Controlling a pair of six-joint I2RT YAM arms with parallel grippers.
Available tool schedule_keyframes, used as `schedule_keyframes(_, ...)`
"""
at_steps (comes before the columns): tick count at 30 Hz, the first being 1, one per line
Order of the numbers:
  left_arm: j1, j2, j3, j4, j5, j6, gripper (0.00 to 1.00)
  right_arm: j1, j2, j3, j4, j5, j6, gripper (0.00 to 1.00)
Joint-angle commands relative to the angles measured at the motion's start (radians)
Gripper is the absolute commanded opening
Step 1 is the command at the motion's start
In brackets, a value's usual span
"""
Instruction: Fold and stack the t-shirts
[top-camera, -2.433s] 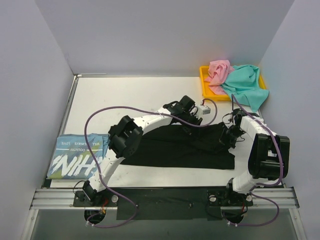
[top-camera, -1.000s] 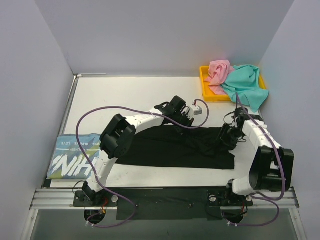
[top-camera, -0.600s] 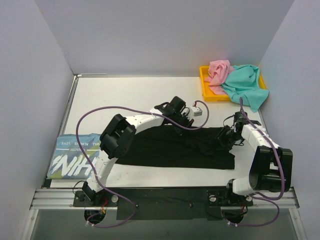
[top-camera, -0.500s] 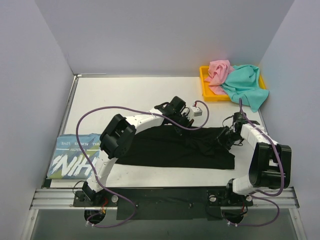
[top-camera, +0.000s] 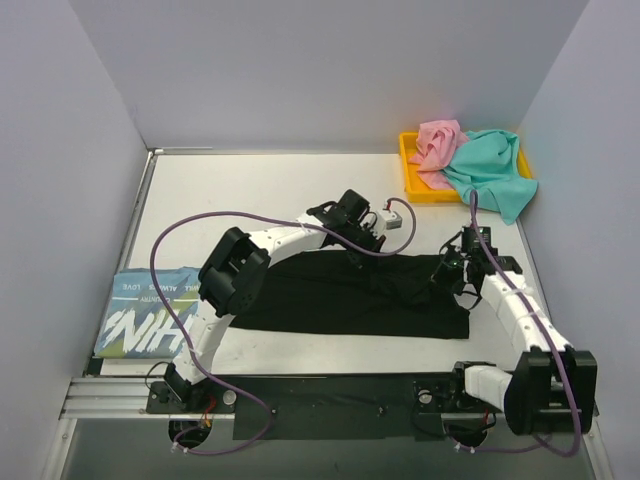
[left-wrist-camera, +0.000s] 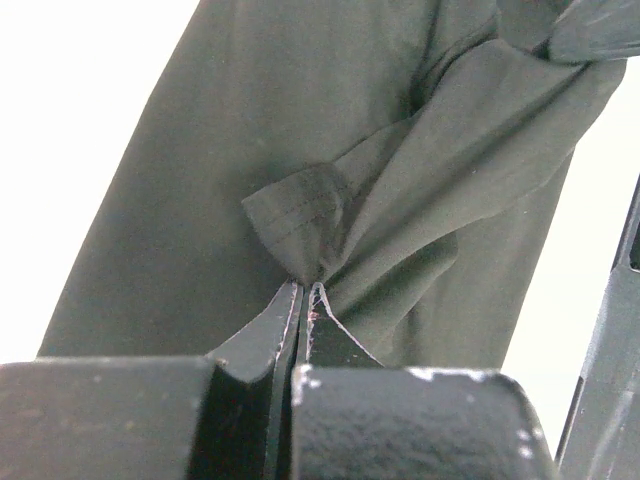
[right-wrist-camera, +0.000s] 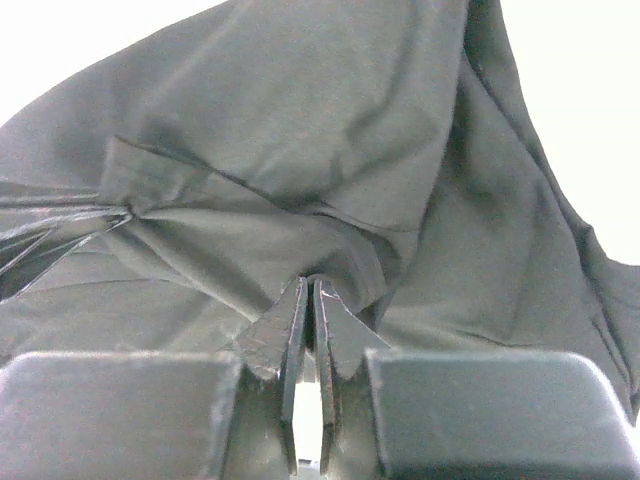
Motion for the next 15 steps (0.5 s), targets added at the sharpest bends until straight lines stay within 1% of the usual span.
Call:
schedule_keyframes(1, 0.008, -0.044, 0.016, 0.055, -0.026, -0.022, 0.00, 0.022, -0.105, -0.070, 0.119, 0.115, -0.088, 0.00)
schedule_keyframes(2, 0.008, -0.042, 0.010, 0.064, -0.040, -0.022, 0.00, -0.017, -0.108, -0.081, 0.142, 0.115, -0.092, 0.00)
schedule_keyframes(4, 0.008, -0.046, -0.014, 0.077, -0.070, -0.022, 0.00, -0.048, -0.093, -0.086, 0.154, 0.098, -0.118, 0.00)
schedule_keyframes(7, 0.008, -0.050, -0.042, 0.093, -0.113, -0.033, 0.00, -0.057, -0.065, -0.092, 0.184, 0.069, -0.186, 0.00)
schedule_keyframes(9, 0.008, -0.053, -0.044, 0.103, -0.146, -0.051, 0.00, -0.059, -0.061, -0.104, 0.258, 0.034, -0.207, 0.00)
schedule_keyframes(12, 0.010, -0.067, -0.039, 0.104, -0.161, -0.092, 0.00, -0.059, -0.134, -0.141, 0.342, -0.037, -0.217, 0.00)
schedule_keyframes(15, 0.011, -0.088, -0.015, 0.083, -0.163, -0.109, 0.00, -0.060, -0.269, -0.211, 0.424, -0.049, -0.226, 0.00)
